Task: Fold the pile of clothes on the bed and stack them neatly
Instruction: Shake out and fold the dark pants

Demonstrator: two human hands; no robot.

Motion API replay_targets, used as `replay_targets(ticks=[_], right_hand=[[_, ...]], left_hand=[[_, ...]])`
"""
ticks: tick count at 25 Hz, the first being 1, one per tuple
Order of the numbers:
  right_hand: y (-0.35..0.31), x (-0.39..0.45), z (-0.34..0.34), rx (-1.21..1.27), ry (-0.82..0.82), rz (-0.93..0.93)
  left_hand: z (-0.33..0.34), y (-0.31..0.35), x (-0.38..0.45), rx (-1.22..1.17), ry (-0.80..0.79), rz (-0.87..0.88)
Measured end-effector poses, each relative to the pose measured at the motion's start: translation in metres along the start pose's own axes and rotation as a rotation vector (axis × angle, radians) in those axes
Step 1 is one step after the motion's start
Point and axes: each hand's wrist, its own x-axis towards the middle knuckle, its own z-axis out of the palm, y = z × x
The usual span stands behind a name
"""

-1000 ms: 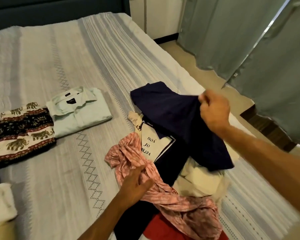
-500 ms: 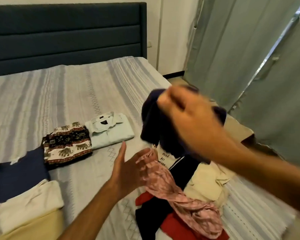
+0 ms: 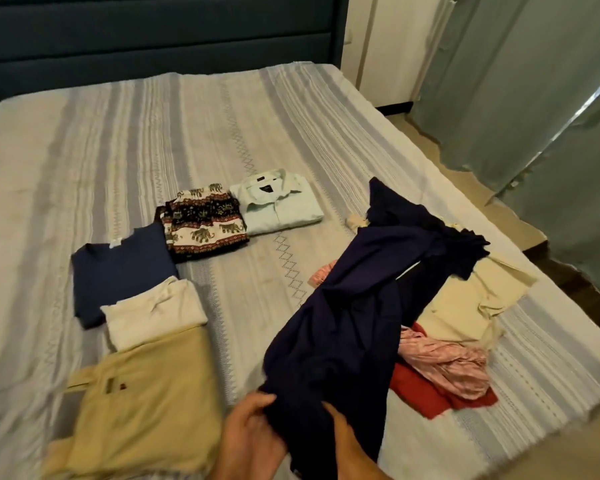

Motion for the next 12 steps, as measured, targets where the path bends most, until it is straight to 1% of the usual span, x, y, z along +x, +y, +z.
replay_targets(ticks=[1, 2, 3, 4, 7, 9, 10, 12], right_hand=[[-0.017, -0.027, -0.007, 0.098, 0.035, 0.024], [-0.046, -0.042, -0.012, 0.211, 0.15, 0.005], [-0.08, -0.055, -0.036, 0.295, 0.285, 0.014], [-0.116, -0.07, -0.073, 0.398, 0.406, -0.032], [-0.19, -0.118, -0.176, 0.561, 0.533, -0.087], [-0.221, -0.148, -0.26, 0.72, 0.658, -0.084], [-0.236, -0.17, -0.298, 0.806, 0.694, -0.096], [-0.268, -0.229, -0.371, 0.93, 0.807, -0.133]], left_hand=[[0.018, 0.009, -0.007, 0.049, -0.033, 0.031], [0.046, 0.02, -0.016, 0.113, -0.066, 0.06], [0.076, 0.029, -0.023, 0.171, -0.078, 0.103], [0.113, 0.044, -0.034, 0.242, -0.138, 0.15], [0.231, 0.083, -0.084, 0.469, -0.247, 0.306], [0.309, 0.108, -0.123, 0.653, -0.383, 0.429], [0.342, 0.116, -0.142, 0.727, -0.444, 0.479], [0.404, 0.125, -0.181, 0.843, -0.549, 0.535]])
